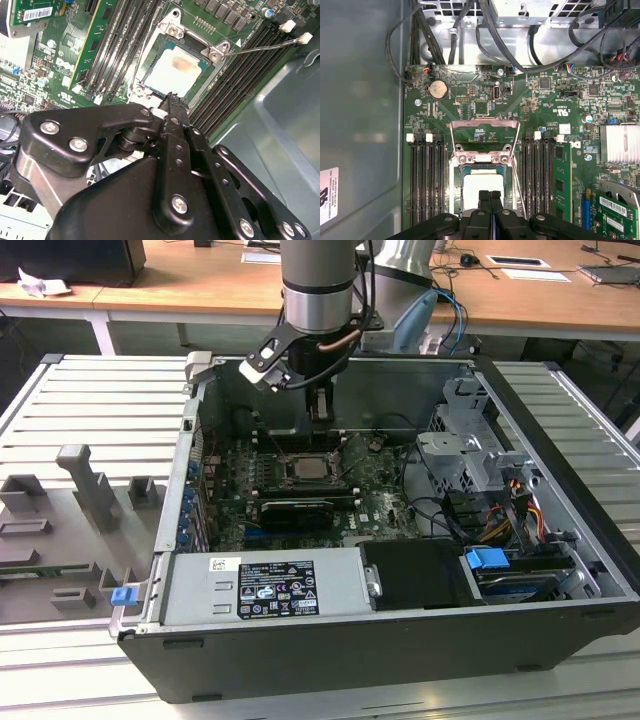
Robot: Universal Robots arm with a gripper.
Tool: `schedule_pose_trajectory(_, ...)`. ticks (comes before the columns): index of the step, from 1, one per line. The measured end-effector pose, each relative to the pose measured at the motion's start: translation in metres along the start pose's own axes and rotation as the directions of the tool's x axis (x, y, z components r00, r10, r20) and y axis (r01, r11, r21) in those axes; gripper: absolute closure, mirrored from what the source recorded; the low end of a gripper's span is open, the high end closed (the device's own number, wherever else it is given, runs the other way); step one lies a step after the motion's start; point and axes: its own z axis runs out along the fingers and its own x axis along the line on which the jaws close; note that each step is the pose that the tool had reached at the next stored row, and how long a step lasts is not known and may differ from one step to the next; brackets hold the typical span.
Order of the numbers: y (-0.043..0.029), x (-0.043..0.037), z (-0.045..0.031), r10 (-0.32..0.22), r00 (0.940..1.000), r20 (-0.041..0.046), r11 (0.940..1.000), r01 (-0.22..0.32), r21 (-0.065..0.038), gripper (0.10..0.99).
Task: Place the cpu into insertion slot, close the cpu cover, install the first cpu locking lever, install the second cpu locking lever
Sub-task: 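Close the cpu cover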
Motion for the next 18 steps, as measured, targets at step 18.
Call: schedule_pose_trajectory(18, 0.0012, 0.0004, -0.0057, 0.000, 1.0000, 0.0009, 1.0000, 0.000, 0.000, 0.980)
